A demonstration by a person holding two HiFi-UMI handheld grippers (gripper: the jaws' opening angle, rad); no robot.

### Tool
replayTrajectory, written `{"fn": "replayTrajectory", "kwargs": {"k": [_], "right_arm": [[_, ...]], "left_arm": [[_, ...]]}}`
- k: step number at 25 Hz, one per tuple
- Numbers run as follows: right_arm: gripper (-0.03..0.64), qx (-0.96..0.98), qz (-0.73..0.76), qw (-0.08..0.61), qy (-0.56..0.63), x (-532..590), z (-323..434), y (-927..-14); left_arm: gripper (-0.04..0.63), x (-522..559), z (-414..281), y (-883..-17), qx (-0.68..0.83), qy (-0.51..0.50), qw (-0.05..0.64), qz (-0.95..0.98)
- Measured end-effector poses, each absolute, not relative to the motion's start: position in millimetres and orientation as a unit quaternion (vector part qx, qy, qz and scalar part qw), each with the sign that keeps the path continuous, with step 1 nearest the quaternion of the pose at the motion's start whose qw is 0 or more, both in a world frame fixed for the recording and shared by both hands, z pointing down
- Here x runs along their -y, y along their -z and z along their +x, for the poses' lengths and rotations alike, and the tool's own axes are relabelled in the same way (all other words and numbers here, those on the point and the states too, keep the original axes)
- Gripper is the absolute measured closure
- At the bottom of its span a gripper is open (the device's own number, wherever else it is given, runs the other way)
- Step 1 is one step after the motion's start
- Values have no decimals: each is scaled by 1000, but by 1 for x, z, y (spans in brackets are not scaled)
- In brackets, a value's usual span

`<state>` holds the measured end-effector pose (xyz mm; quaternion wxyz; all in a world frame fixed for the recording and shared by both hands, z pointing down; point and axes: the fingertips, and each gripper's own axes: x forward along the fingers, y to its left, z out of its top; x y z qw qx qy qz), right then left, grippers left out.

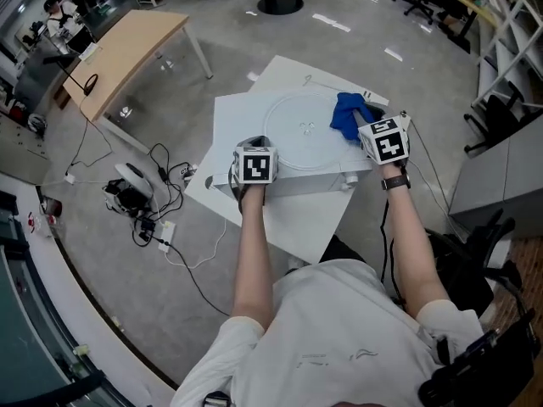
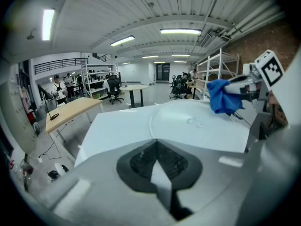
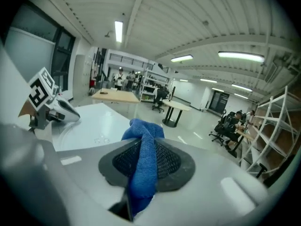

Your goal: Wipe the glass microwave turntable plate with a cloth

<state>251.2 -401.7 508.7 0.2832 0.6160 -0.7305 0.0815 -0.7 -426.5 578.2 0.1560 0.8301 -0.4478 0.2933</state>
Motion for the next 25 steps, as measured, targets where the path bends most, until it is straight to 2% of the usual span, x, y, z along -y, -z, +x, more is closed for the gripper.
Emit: {"fn": "replayTrajectory", "kwargs": {"k": [6, 10, 16, 20, 25], "right_arm": [[540, 721, 672, 161, -59, 302, 238, -463], [546, 722, 676, 129, -65, 242, 215, -460], [548, 762, 642, 85, -13, 182, 182, -428], [548, 767, 638, 66, 18, 108, 162, -416], [546, 770, 637, 26, 0, 4, 155, -417]], "left_arm": [[594, 411, -12, -547, 454, -197, 157, 855], [595, 367, -17, -509, 441, -115, 145, 878], [594, 259, 3, -433, 417, 3, 78, 906], [594, 168, 9, -411, 424, 35, 34, 904], [594, 44, 12, -412, 450, 26, 23, 892]]}}
